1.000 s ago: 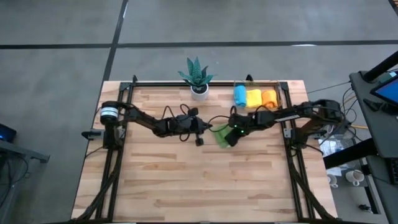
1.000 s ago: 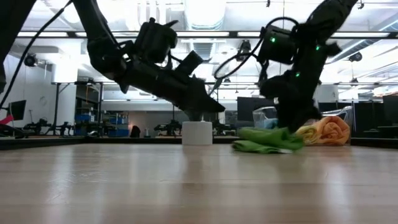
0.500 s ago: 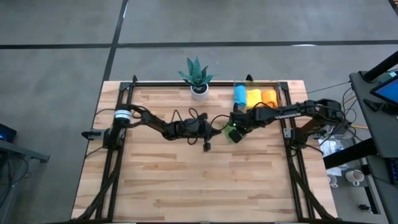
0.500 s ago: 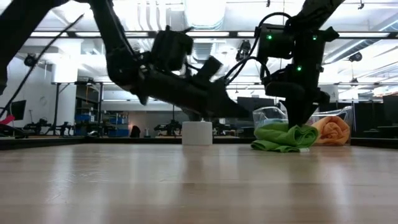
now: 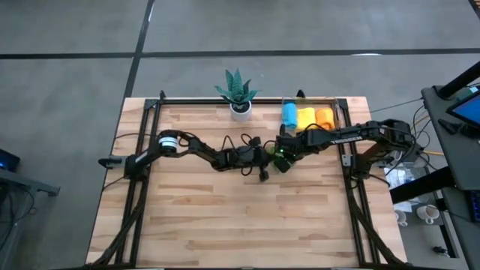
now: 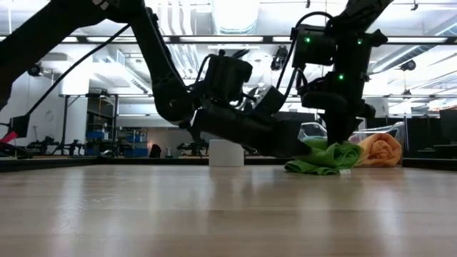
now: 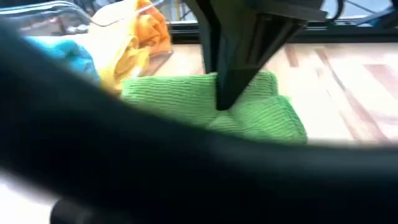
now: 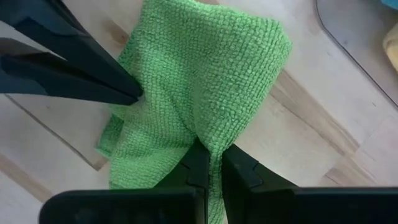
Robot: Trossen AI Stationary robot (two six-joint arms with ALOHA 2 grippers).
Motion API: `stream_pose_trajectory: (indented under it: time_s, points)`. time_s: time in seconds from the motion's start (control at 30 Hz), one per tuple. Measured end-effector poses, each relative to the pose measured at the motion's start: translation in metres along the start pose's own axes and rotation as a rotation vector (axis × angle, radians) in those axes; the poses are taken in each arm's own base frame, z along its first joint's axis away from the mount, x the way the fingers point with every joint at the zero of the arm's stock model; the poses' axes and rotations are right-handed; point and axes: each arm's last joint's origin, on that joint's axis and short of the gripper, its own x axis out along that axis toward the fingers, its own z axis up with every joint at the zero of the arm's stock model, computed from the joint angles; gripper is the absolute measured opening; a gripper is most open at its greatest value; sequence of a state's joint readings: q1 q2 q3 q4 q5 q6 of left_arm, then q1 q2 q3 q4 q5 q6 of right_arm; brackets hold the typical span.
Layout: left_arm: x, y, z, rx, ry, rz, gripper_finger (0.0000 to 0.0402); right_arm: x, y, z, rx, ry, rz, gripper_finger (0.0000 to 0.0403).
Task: Roll microfiber towels into tight, uniform cylinder then place into a basket
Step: Roll the green microfiber cloth
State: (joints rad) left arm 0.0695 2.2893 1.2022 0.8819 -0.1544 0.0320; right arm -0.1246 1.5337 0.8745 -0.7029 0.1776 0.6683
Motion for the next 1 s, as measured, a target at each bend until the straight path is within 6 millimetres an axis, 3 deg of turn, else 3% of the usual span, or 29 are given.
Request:
stream_pose_trajectory:
  time_s: [1.0]
  points:
    - [-0.0015, 0.0021, -0.0079, -0.019, 0.062, 0.019, 0.0000, -0.0014, 0.0064, 0.0045, 0.020, -0.040, 0.064, 0.0013]
